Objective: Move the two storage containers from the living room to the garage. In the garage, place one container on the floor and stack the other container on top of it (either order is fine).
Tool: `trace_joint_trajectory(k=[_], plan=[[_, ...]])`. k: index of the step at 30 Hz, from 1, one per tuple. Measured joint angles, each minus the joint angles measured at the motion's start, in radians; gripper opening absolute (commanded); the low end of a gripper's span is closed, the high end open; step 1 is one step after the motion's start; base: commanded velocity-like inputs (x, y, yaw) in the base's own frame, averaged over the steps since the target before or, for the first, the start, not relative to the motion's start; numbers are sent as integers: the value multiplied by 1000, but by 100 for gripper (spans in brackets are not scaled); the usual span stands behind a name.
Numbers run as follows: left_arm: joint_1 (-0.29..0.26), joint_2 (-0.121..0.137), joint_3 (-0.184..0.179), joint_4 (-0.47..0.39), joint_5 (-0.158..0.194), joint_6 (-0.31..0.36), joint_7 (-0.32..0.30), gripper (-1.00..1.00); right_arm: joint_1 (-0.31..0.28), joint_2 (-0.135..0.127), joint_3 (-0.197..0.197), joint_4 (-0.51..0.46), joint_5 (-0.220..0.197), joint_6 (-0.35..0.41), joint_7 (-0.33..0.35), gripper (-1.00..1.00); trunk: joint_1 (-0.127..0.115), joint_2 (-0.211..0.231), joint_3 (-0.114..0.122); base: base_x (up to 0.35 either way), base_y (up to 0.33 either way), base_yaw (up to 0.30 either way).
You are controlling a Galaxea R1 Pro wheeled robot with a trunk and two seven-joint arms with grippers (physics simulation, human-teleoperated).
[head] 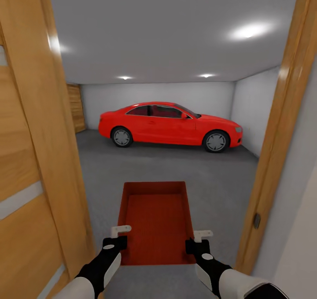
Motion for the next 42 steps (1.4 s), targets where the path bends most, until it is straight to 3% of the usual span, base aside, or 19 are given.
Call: trace_joint_trajectory(k=[10, 21, 42], plan=[[0, 0, 0, 0, 0, 0, 0, -100, 0, 0, 0, 0, 0, 0, 0, -100, 0, 0, 0, 288, 178, -208], [0, 0, -2, 0, 2, 0, 1, -100, 0, 0, -2, 0, 3, 2, 0, -100, 0, 0, 0, 68, 21, -8], [0, 0, 0, 1, -1, 0, 1, -100, 0, 0, 2, 1, -2, 0, 0, -100, 0, 0, 0, 315, 0, 0]])
